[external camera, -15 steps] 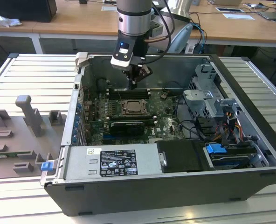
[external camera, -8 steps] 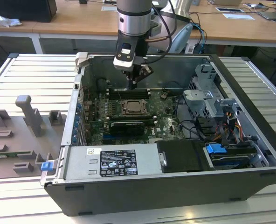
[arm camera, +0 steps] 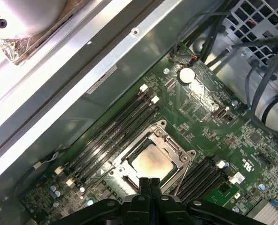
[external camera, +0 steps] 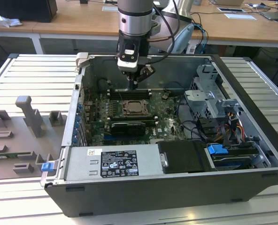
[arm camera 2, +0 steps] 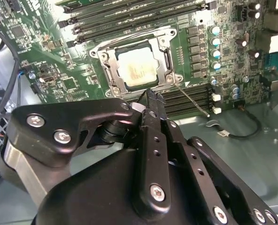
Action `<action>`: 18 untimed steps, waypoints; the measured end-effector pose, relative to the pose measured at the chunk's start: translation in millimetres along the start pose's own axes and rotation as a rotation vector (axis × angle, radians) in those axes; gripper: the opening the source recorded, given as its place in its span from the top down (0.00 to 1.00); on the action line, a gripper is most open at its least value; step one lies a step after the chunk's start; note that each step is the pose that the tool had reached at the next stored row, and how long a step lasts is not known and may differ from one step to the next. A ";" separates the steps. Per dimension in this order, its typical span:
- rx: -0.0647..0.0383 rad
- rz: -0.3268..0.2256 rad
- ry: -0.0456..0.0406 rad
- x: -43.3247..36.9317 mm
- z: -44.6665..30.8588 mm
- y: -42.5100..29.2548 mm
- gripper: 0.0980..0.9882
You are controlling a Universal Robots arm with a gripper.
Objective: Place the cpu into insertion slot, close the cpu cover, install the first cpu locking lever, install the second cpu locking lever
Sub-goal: 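Install the first cpu locking lever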
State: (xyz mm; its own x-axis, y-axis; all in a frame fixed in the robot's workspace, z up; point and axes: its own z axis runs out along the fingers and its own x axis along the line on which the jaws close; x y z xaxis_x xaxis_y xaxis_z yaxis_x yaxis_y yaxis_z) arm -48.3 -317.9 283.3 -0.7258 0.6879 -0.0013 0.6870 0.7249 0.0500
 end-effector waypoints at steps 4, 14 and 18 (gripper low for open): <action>0.000 -0.084 0.0042 0.0 0.0 0.0 0.99; -0.001 -0.357 0.0178 0.0 0.6 0.0 0.99; -0.001 -0.454 0.0228 0.0 1.6 -0.1 0.99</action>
State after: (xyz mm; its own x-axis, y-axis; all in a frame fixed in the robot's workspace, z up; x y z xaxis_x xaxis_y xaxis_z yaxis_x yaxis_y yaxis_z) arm -48.4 -317.9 281.7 -0.9542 0.2990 -0.0013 0.2986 0.9531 0.0500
